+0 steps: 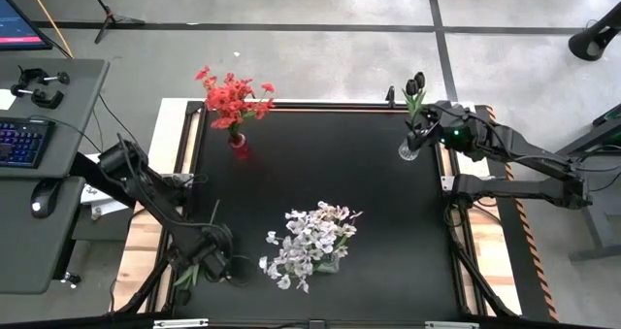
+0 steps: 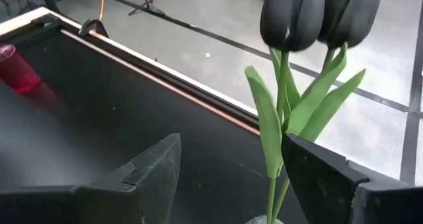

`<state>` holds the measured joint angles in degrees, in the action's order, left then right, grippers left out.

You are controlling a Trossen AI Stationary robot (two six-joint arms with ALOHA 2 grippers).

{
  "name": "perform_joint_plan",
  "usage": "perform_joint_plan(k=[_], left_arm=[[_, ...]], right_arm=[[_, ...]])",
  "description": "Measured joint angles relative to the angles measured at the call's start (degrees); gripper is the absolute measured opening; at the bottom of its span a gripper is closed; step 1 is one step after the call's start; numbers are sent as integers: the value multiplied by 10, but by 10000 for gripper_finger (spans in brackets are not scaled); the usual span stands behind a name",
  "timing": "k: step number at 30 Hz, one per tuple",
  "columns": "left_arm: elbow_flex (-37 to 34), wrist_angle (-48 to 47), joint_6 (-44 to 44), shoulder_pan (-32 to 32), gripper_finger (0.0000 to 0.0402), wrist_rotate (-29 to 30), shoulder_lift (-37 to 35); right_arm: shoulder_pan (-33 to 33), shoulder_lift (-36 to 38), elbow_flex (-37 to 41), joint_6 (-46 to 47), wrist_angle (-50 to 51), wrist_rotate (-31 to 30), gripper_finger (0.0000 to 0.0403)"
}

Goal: Sort flowers into vase by color
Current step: Put the black tulip into the top transparent vase

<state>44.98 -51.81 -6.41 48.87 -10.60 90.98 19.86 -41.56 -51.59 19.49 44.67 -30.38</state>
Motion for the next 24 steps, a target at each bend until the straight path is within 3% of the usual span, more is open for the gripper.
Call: perform_joint_plan(k=[9, 18, 21, 24], left_arm=[[8, 135, -53, -26, 188, 41, -3], [7, 167, -64, -44, 188, 33, -3], [7, 165, -86, -44, 171, 22, -3], [7, 175, -98, -48, 128, 12, -2]], right_arm=[[0, 0, 0, 0, 28, 10, 252], [0, 0, 0, 0, 34, 14, 252], [0, 0, 0, 0, 37, 14, 252], [0, 0, 0, 0, 41, 13, 252]])
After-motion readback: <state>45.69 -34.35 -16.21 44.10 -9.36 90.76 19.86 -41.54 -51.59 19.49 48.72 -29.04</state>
